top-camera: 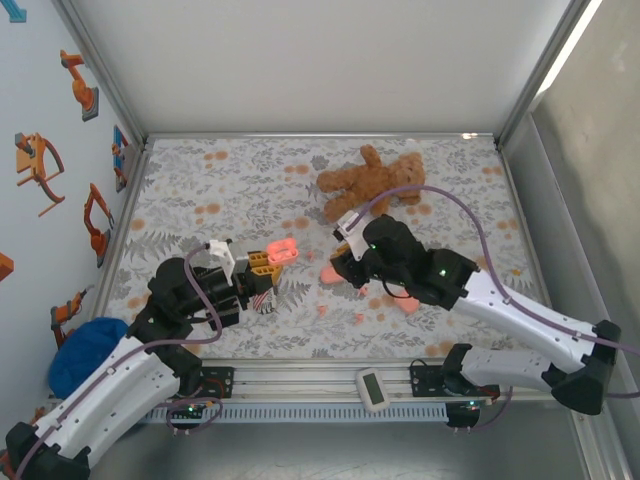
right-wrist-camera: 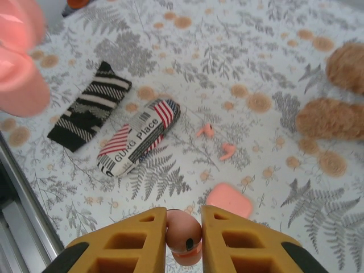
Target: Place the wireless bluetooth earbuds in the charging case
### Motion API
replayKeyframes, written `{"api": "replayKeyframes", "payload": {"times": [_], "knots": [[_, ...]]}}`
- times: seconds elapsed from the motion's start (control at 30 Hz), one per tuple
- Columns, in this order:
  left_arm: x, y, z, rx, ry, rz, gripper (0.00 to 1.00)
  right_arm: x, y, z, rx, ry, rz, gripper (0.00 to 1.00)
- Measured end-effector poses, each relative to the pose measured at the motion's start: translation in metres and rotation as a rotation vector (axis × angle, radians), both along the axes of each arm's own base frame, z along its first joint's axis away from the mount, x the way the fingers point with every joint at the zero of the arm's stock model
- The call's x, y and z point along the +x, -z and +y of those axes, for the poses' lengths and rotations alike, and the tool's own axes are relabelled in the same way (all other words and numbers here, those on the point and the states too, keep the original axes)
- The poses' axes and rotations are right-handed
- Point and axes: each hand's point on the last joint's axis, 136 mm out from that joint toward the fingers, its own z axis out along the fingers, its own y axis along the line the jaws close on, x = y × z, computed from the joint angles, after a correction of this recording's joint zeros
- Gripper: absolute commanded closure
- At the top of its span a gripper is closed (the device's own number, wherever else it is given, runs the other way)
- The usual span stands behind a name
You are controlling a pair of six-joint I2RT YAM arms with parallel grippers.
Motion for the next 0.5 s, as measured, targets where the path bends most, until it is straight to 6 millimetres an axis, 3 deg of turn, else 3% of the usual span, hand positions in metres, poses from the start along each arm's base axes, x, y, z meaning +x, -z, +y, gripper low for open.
{"api": "replayKeyframes", "payload": {"times": [0.1, 0.23, 0.5], "knots": [[0.002, 0.001, -0.002, -0.003, 0.0, 0.003, 0.97, -0.004, -0.033, 0.0, 0.049, -0.032, -0.073, 0.8], [0.006, 0.003, -0.004, -0.002, 0.0, 0.012, 0.97, -0.011, -0.062, 0.007, 0.086, -0.088, -0.152, 0.8], [0.01, 0.005, -0.01, -0.01, 0.009, 0.028, 0.97, -0.03, -0.082, 0.038, 0.084, -0.228, -0.277, 0.8]]}}
